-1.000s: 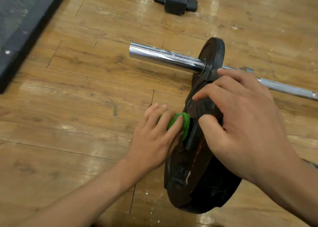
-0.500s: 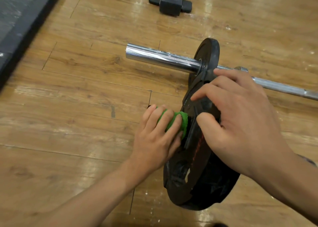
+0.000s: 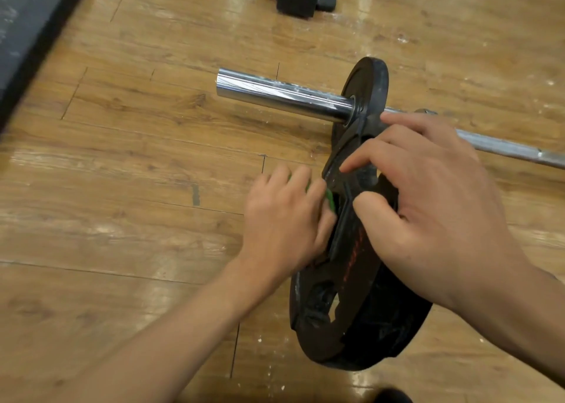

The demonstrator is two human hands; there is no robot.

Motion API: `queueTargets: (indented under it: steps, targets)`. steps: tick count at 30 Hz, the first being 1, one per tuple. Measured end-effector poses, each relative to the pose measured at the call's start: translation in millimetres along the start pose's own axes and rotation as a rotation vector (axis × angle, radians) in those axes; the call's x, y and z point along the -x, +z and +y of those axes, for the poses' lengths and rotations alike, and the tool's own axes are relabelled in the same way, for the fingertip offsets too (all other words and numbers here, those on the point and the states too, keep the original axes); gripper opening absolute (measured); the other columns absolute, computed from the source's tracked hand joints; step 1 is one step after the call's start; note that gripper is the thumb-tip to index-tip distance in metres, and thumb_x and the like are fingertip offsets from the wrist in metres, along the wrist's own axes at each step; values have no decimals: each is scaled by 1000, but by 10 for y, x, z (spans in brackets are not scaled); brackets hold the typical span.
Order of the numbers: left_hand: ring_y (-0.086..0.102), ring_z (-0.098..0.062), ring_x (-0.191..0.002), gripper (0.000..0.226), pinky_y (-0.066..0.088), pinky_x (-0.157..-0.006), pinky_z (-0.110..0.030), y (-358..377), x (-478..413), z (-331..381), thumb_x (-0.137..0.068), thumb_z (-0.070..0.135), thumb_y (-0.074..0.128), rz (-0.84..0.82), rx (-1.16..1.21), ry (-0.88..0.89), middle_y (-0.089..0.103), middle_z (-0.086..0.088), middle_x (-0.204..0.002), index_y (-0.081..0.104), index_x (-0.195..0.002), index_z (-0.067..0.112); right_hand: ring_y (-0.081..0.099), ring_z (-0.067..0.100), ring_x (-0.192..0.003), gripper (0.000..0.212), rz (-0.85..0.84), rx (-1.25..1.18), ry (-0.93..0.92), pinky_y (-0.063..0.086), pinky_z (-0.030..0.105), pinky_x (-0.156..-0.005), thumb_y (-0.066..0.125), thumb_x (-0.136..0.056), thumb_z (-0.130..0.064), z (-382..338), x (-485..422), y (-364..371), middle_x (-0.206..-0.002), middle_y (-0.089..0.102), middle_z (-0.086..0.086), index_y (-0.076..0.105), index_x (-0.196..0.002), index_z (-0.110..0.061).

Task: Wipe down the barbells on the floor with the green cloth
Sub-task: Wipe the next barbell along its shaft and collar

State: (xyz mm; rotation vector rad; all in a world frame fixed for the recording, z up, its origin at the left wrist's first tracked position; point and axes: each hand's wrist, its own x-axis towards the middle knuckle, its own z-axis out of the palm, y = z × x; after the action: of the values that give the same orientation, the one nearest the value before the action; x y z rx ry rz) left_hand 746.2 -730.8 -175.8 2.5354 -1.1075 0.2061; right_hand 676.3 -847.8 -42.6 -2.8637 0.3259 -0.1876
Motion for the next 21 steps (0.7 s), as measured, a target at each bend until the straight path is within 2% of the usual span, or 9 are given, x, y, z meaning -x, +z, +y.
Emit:
queueTargets:
  steps: [3, 4, 6, 8, 11, 13, 15, 18, 21]
  targets:
    - [55, -37, -114, 31, 38, -110, -49, 186, 366, -58, -100, 30, 55, 189, 47, 127, 67, -16, -115, 70, -116, 7, 48, 25, -137, 47, 4, 1, 0, 40, 53, -109, 38, -76, -38, 7, 1, -3, -97, 67, -9, 74, -100, -22]
    - [54, -37, -115, 32, 36, -112, -49, 202, 372, -86, -100, 30, 55, 185, 51, 149, 67, -16, -115, 69, -117, 7, 48, 25, -137, 47, 5, -1, 0, 40, 54, -109, 38, -77, -38, 8, -4, -4, -97, 67, -9, 74, -100, -22]
    - [52, -31, -95, 27, 41, -87, -42, 113, 228, -74, -95, 32, 57, 123, 79, 138, 65, -12, -102, 69, -104, 9, 48, 25, -138, 47, 0, -1, 1, 41, 56, -109, 38, -77, -39, 7, -10, 5, -98, 67, -9, 74, -100, -22]
    - [42, -19, -70, 28, 24, -60, -31, -84, -79, -17, -94, 37, 47, -45, 43, 16, 56, 0, -80, 61, -80, 17, 47, 25, -138, 47, 1, 2, 6, 41, 56, -108, 37, -77, -39, 15, -14, 2, -97, 67, -8, 74, -100, -22]
    - [40, -16, -56, 42, 26, -51, -31, -235, -479, -7, -93, 40, 28, -368, -101, -53, 48, 5, -65, 51, -65, 19, 47, 25, -138, 47, -5, 7, -2, 40, 55, -109, 37, -77, -39, 22, -18, -1, -96, 66, -9, 74, -101, -22]
    - [44, -19, -57, 46, 29, -52, -31, -224, -521, 23, -88, 42, 21, -425, -84, -48, 50, 4, -65, 54, -65, 19, 47, 24, -137, 47, 3, 9, 1, 40, 54, -109, 37, -77, -39, 30, -14, -9, -95, 66, -10, 74, -100, -22]
    - [48, -22, -61, 49, 24, -54, -31, -154, -326, 16, -87, 42, 20, -241, -33, -73, 54, 3, -68, 58, -67, 18, 48, 24, -137, 47, 13, 5, 2, 39, 52, -110, 37, -77, -39, 20, -11, -4, -95, 67, -9, 74, -99, -22]
    - [56, -31, -95, 25, 42, -83, -42, 74, 189, 0, -94, 32, 57, 123, 105, 9, 67, -9, -99, 71, -95, 11, 48, 25, -136, 47, 11, -1, 1, 40, 53, -109, 36, -77, -39, 16, -23, -1, -90, 60, -13, 74, -99, -22]
    - [53, -35, -114, 25, 37, -110, -48, 153, 370, -11, -94, 28, 66, 179, 78, 38, 67, -13, -115, 72, -110, 9, 48, 25, -137, 48, 16, 1, -8, 41, 53, -108, 36, -77, -39, 19, -16, 1, -89, 55, -15, 74, -100, -21]
